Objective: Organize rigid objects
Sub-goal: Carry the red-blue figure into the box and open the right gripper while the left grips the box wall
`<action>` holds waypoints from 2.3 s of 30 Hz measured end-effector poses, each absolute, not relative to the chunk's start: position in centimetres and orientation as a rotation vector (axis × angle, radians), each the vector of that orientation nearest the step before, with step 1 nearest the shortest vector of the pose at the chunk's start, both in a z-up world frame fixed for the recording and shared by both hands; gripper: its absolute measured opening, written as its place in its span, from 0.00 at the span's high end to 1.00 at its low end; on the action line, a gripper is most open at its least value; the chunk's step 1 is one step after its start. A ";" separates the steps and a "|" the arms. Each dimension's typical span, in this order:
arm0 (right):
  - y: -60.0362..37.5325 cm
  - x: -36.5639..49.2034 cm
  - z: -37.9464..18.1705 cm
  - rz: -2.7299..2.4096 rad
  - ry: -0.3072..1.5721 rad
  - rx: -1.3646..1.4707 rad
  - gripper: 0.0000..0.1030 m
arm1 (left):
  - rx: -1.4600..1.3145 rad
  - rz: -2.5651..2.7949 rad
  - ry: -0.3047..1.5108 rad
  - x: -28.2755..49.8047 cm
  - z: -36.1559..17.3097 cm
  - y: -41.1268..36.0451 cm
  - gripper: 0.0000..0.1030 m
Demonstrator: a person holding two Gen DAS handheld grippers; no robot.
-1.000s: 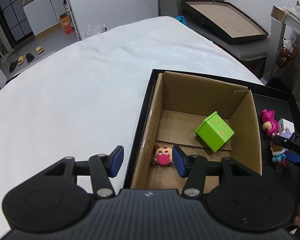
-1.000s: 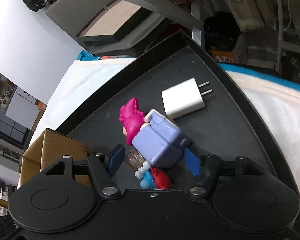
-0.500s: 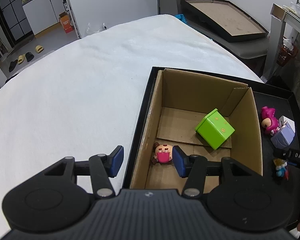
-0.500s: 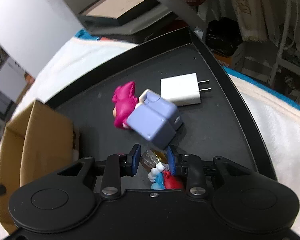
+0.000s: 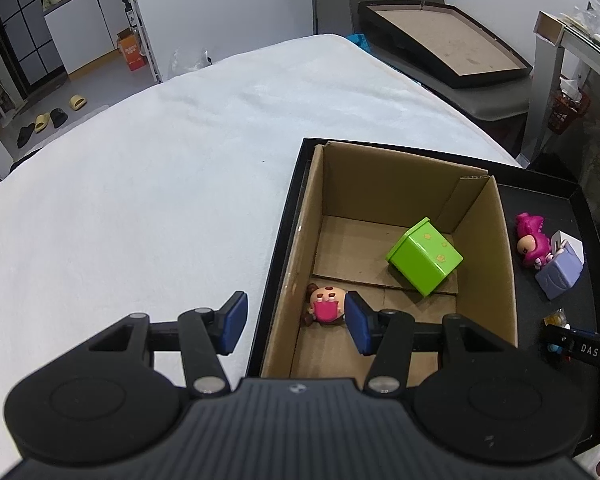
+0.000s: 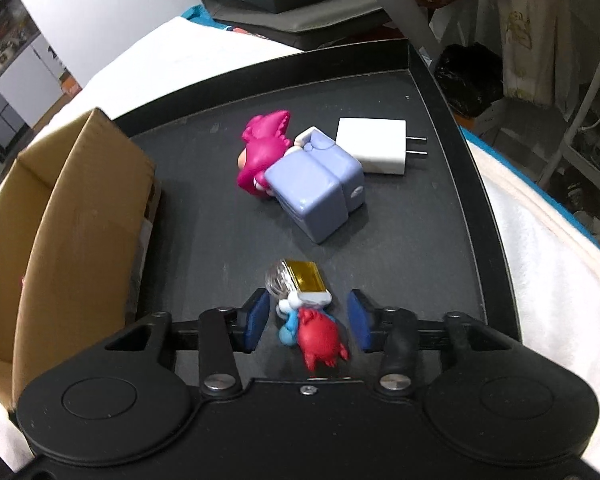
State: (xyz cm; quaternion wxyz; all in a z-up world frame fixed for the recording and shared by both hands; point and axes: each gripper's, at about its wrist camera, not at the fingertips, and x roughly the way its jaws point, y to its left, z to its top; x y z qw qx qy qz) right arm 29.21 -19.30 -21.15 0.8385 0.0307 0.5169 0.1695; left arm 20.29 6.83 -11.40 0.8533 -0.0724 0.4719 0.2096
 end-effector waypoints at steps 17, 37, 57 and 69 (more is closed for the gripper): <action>-20.1 27.9 -17.8 0.351 1.052 0.155 0.72 | -0.214 0.421 0.985 19.1 -11.3 8.3 0.50; -15.3 26.1 -11.1 0.380 0.923 0.058 0.72 | -0.255 0.338 0.966 18.3 -13.0 10.4 0.50; -6.2 24.2 -9.2 0.526 0.868 -0.053 0.71 | -0.358 0.320 0.929 17.5 -14.6 12.3 0.62; -1.2 24.2 -9.7 0.571 0.888 -0.099 0.71 | -0.482 0.227 0.936 17.1 -15.4 13.2 0.84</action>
